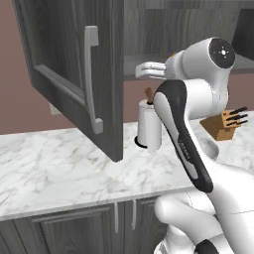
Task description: Open the cabinet. Pick the apple and orange from the cabinet and place them into the bowl. Then close the cabinet.
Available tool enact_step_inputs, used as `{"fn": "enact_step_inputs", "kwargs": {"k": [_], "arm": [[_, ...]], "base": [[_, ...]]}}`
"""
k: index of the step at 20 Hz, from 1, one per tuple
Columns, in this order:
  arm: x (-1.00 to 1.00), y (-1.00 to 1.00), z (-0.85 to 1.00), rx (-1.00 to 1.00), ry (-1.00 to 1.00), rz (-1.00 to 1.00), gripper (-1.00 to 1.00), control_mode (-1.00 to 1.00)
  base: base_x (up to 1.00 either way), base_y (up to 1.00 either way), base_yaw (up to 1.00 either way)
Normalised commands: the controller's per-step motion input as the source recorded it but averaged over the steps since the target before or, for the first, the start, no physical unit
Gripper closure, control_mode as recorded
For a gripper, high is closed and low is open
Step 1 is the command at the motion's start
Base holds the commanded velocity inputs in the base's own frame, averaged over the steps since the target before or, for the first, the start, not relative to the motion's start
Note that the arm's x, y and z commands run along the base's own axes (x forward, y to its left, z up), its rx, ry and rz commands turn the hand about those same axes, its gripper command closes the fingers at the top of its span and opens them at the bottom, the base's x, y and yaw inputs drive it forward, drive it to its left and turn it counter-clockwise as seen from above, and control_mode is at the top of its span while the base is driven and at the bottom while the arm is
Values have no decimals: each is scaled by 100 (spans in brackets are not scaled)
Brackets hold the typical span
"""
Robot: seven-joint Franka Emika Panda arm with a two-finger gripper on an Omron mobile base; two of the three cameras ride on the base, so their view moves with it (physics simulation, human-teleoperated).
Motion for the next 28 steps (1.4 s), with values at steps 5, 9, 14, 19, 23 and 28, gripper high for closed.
{"fn": "enact_step_inputs", "kwargs": {"k": [5,9,14,19,23,28], "arm": [[54,0,0,-4,8,-2,-100,-100],[33,0,0,-2,3,-1,-100,-100],[24,0,0,-2,1,0,-100,-100],[32,0,-1,-5,-1,0,-100,-100],[36,0,0,-3,0,0,-100,-100],[32,0,0,-3,-1,0,-100,-100]], "base": [[0,0,0],[0,0,0],[0,0,0],[0,0,0],[0,0,0],[0,0,0]]}}
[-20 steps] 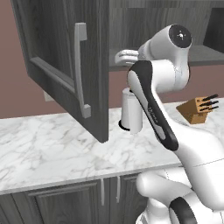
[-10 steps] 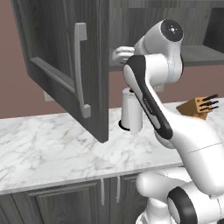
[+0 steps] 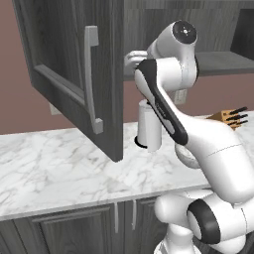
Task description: Open the cabinet. Pick the apple and orange from the cabinet and place them into the bowl. Then close the cabinet.
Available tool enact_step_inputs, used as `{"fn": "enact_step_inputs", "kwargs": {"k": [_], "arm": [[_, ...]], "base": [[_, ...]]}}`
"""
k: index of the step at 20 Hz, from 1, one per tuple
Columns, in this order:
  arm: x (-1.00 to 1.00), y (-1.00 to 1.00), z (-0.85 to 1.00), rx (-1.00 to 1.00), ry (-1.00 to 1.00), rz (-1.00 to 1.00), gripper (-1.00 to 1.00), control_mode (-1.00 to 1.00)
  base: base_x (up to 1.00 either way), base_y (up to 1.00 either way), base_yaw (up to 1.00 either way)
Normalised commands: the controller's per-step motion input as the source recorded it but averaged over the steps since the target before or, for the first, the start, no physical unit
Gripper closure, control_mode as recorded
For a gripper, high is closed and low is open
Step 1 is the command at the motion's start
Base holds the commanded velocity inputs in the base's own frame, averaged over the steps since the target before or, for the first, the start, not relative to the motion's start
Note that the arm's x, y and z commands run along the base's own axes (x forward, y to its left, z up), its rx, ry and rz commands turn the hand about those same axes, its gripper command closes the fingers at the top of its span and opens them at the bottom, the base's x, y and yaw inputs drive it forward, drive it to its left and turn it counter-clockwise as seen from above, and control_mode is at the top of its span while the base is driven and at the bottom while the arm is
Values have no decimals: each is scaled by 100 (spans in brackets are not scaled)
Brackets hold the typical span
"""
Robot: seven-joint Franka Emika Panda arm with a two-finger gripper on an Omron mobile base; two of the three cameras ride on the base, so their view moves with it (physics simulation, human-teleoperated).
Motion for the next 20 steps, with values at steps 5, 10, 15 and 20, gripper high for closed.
{"fn": "enact_step_inputs", "kwargs": {"k": [5,10,15,20], "arm": [[22,11,-6,-2,-4,1,-100,-100],[21,24,-12,-1,-2,0,-100,-100],[25,20,-2,0,0,0,-100,-100],[33,10,0,0,0,0,-100,-100]], "base": [[0,0,0],[0,0,0],[0,0,0],[0,0,0]]}}
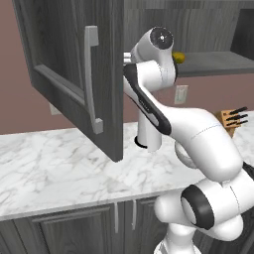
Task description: Open the cabinet. Pick the apple and orange from the cabinet and place them into the bowl. Then close the cabinet.
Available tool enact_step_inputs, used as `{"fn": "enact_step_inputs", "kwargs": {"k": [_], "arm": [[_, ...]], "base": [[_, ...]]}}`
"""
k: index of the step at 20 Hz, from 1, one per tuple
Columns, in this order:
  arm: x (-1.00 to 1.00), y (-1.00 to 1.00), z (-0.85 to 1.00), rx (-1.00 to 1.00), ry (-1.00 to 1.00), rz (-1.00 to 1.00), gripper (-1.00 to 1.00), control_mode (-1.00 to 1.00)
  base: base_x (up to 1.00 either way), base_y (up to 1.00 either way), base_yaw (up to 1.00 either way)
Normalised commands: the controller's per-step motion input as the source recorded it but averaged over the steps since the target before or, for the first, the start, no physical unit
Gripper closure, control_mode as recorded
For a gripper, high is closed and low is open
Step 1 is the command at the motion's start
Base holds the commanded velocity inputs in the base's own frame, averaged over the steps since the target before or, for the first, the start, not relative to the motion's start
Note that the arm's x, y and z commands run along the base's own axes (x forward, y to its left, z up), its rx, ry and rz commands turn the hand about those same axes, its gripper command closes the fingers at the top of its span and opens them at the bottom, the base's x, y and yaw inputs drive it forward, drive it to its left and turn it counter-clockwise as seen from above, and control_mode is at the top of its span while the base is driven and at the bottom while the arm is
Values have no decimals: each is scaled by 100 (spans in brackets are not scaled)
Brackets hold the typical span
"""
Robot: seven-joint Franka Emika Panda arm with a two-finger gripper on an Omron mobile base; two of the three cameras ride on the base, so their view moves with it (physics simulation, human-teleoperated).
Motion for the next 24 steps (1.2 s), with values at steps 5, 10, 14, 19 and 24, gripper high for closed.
{"fn": "enact_step_inputs", "kwargs": {"k": [5,10,14,19,24], "arm": [[34,9,0,0,2,0,-100,-100],[31,9,0,0,4,0,-100,-100],[28,12,0,0,3,0,-100,-100],[29,9,0,0,3,0,-100,-100],[36,9,0,0,2,0,-100,-100]], "base": [[0,0,0],[0,0,0],[0,0,0],[0,0,0],[0,0,0]]}}
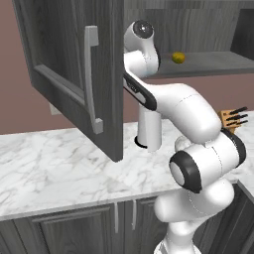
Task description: Open the cabinet. Pick the apple and orange from the cabinet and place them into the bowl. Then close the cabinet.
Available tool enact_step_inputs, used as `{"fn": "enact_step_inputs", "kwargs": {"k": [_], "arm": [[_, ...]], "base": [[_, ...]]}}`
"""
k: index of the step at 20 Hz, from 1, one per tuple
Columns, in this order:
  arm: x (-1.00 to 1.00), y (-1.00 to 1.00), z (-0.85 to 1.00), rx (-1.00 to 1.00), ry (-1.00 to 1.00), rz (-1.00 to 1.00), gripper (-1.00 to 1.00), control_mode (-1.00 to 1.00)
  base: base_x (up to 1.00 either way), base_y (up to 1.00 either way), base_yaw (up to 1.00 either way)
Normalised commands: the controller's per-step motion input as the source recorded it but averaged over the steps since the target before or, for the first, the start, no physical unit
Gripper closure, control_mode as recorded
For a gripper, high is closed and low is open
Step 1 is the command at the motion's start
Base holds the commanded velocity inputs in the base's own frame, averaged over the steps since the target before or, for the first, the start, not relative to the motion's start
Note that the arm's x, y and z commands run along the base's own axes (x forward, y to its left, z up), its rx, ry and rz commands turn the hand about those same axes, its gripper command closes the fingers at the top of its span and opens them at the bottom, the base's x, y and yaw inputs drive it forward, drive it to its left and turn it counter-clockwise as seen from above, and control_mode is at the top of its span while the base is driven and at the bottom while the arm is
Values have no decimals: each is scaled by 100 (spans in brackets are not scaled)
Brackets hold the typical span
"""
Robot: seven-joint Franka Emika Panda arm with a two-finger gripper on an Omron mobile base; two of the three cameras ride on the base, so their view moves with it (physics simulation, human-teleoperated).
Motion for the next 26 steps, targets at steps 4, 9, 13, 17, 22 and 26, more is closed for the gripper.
{"fn": "enact_step_inputs", "kwargs": {"k": [4,9,13,17,22,26], "arm": [[39,7,-1,0,1,0,-100,-100],[43,8,-7,0,1,0,-100,-100],[43,9,-15,0,2,0,-100,-100],[41,7,-7,0,2,0,-100,-100],[41,6,-1,0,3,0,-100,-100],[41,11,-1,0,4,0,-100,-100]], "base": [[0,0,0],[0,0,0],[0,0,0],[0,0,0],[0,0,0],[0,0,0]]}}
